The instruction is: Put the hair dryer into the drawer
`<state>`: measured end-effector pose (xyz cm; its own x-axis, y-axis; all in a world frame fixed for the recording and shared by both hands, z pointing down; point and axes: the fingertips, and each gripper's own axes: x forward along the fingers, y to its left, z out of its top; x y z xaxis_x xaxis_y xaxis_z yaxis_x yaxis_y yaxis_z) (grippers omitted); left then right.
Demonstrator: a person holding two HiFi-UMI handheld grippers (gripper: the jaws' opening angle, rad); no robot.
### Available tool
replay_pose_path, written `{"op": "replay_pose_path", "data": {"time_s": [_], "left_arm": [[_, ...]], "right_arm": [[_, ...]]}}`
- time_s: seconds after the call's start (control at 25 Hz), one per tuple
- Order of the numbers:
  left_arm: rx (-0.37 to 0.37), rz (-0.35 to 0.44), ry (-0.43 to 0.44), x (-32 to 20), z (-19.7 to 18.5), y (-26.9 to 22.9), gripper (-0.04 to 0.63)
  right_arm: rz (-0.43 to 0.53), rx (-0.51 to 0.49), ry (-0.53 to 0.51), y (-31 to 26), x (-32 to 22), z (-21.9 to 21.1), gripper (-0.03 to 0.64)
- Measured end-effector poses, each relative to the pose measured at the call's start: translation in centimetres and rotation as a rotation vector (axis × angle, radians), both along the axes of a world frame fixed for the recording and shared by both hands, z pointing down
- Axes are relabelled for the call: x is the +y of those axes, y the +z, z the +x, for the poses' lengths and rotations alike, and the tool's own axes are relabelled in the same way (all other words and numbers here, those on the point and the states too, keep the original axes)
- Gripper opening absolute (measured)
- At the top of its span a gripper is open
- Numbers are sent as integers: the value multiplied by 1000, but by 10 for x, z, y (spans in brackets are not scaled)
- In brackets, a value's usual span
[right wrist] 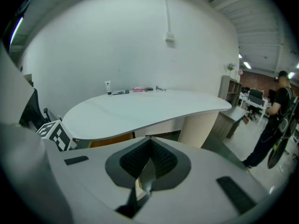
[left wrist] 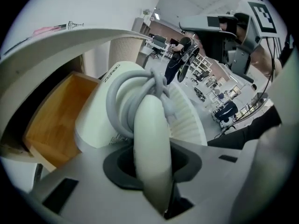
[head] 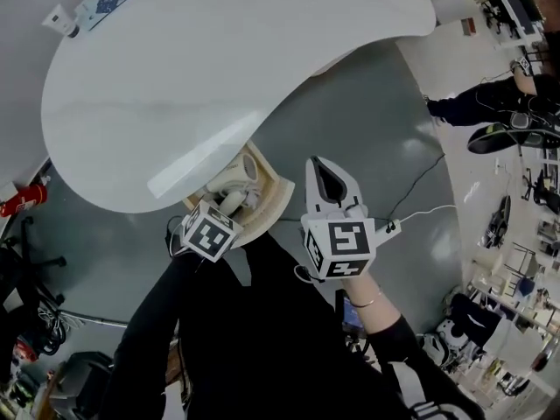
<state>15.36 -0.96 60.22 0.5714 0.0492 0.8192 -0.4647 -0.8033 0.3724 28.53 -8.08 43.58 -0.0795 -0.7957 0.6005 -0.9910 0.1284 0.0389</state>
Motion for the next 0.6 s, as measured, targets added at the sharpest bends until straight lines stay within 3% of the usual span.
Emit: {"op": "replay_pose_path", "data": {"time_s": [0.24,0.6], "left_arm": [[-39,-28,-52,-9,-6,12,114],[-126,-69,-64,-9,-13,37,114]], "right_arm": [[-71,-28,-115,27,-10,-23,2],[-165,-62,-261,52,-10,-57,2]]}}
